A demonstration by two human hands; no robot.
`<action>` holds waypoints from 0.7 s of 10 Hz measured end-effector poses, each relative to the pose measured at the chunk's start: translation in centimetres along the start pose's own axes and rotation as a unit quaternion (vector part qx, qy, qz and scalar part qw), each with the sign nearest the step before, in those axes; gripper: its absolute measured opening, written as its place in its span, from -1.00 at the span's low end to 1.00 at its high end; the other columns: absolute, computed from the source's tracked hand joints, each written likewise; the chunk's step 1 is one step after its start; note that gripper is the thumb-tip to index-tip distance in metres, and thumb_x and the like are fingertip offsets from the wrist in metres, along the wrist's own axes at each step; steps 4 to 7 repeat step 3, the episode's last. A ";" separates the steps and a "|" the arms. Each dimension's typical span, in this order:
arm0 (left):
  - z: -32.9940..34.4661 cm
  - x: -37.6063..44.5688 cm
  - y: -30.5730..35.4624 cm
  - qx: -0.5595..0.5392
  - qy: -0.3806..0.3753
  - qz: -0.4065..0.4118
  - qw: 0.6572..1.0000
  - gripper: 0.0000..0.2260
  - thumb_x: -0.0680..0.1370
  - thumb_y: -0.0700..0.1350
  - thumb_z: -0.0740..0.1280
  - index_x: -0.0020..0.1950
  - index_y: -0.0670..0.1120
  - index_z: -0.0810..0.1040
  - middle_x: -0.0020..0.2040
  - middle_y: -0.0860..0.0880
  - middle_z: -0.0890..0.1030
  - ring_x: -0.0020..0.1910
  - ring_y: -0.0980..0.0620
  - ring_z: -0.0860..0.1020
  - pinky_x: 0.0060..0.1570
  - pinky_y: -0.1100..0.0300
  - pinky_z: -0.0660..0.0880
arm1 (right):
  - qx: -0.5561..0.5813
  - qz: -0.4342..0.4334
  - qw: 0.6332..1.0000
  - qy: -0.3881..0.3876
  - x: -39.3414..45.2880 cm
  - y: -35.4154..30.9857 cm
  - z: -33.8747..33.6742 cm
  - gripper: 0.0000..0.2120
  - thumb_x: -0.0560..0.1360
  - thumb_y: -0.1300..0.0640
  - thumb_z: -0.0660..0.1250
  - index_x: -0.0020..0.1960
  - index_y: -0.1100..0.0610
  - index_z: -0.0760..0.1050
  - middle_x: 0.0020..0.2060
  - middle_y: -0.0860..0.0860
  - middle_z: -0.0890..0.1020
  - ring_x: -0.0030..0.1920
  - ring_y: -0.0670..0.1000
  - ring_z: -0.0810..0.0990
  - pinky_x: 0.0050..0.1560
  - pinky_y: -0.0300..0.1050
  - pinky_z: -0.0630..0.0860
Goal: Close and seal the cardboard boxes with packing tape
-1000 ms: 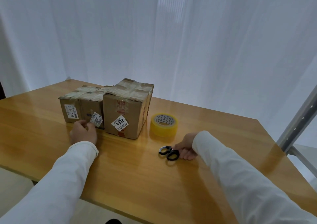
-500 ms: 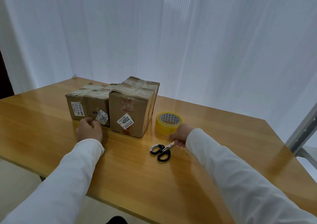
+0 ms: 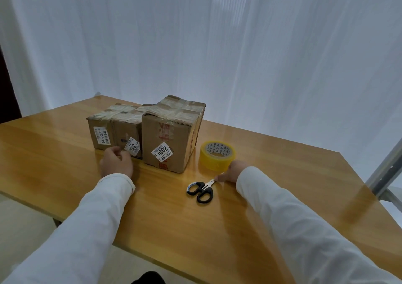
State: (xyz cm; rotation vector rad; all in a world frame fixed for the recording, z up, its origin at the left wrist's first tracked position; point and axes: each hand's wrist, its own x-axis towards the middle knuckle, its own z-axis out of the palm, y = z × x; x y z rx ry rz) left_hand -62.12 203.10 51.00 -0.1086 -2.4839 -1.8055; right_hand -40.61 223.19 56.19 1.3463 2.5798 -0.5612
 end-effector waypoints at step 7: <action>-0.5 -0.8 0.4 -0.069 0.026 0.022 0.997 -0.72 0.59 -0.08 0.18 0.29 -0.10 0.40 0.25 -0.13 0.48 0.23 -0.16 0.45 0.19 -0.02 0.41 | 0.114 -0.030 0.992 0.044 -1.1 1.5 -3.2 -0.67 0.51 -0.12 0.32 -0.10 0.18 0.51 -0.17 0.06 0.61 -0.21 0.02 0.55 -0.04 -0.07 0.57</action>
